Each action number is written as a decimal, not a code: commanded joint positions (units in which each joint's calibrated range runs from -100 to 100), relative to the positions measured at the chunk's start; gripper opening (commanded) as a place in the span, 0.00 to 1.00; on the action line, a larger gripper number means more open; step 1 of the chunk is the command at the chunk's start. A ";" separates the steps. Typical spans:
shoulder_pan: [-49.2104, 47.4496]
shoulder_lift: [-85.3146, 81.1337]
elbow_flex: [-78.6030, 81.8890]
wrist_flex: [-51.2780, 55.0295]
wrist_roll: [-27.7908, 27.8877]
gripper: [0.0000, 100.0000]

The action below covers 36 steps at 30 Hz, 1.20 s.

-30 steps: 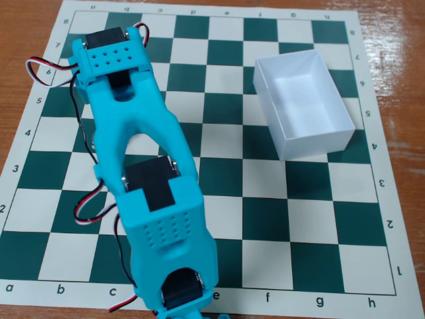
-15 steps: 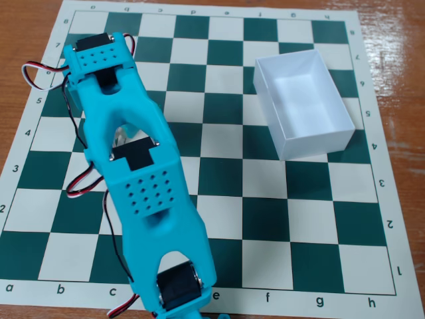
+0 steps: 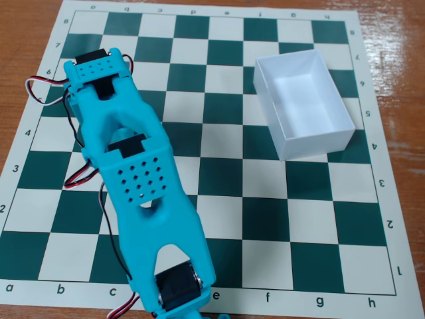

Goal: Grab the toy horse and put it in the box.

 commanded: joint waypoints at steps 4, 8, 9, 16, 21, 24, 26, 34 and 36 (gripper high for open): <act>1.18 0.51 -2.55 -0.18 0.37 0.00; 2.75 -3.12 0.73 -0.18 1.84 0.00; 3.18 -4.44 1.82 -0.26 2.43 0.00; 6.97 -14.97 9.47 0.32 6.63 0.00; 10.32 -27.28 15.30 -0.26 10.73 0.00; 12.82 -35.42 19.94 -1.92 13.37 0.00; 14.75 -40.28 24.13 -3.67 15.17 0.00; 25.68 -52.32 46.52 -27.09 24.01 0.00; 28.32 -52.32 49.71 -34.40 25.77 0.00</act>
